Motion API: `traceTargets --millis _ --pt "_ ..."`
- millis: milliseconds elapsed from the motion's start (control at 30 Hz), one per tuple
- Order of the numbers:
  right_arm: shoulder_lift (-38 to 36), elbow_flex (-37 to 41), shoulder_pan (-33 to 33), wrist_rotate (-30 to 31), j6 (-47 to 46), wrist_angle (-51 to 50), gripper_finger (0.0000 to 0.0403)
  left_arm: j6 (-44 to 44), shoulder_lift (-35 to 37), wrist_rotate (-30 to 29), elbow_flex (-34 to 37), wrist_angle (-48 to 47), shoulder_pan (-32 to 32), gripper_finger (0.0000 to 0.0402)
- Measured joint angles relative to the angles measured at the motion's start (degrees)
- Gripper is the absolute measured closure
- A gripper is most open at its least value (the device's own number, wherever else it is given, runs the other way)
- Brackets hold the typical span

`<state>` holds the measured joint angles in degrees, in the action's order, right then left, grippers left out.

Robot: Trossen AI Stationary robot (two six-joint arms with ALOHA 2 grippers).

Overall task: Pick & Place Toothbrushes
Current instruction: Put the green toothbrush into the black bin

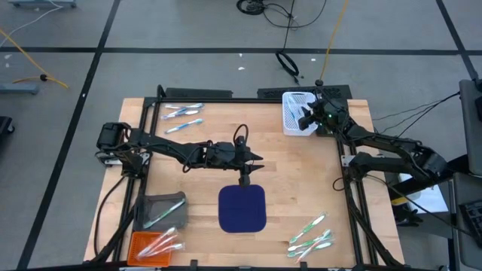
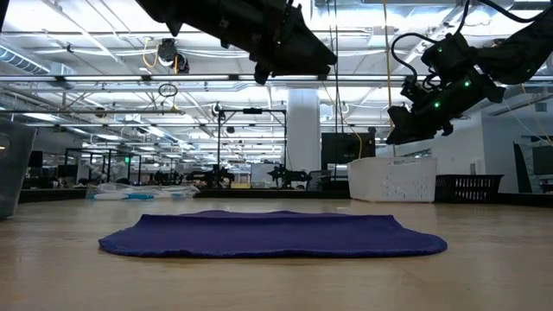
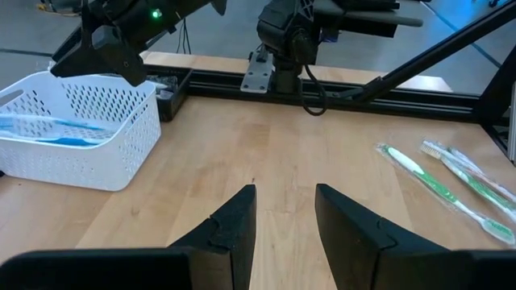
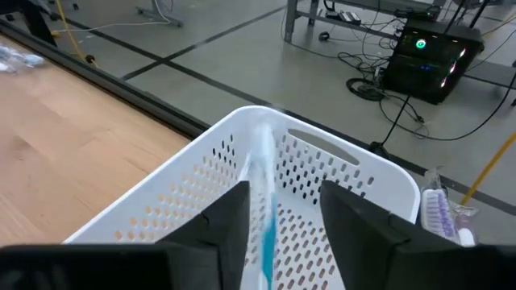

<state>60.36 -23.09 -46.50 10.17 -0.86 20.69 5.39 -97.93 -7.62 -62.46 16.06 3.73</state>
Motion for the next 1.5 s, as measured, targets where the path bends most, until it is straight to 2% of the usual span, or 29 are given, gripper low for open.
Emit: traceTargets --millis 100,300,467,667,833,1167,1500 --pt "-0.1 0.0 0.6 -0.8 -1.3 0.0 0.0249 0.0 0.0 0.0 0.0 -0.9 0.0 0.0275" --pt "-3.2 0.0 2.8 -11.3 -1.5 -0.8 0.0255 -0.1 0.0 -0.5 0.0 -1.4 -0.1 0.0275" --pt "-8.0 0.0 6.4 -20.5 -1.5 -5.7 0.0263 -0.4 0.0 -0.5 0.0 -1.4 -0.4 0.0275" --pt "-13.1 0.1 14.0 -29.0 -2.1 -13.0 0.0269 -0.4 0.0 -0.5 0.0 -1.5 -1.2 0.0275" --pt "-14.9 0.1 23.7 -34.3 -4.8 -15.2 0.0269 -0.4 0.0 -0.5 0.0 -1.5 -1.8 0.0275" --pt "-14.9 0.1 47.1 -35.6 -12.3 -15.4 0.0269 -0.4 0.0 -0.5 0.0 -1.5 -1.9 0.0275" --pt "-11.5 0.1 69.1 -25.7 -20.9 -15.4 0.0269 -0.7 0.0 -0.5 0.0 -2.3 -1.9 0.0275"
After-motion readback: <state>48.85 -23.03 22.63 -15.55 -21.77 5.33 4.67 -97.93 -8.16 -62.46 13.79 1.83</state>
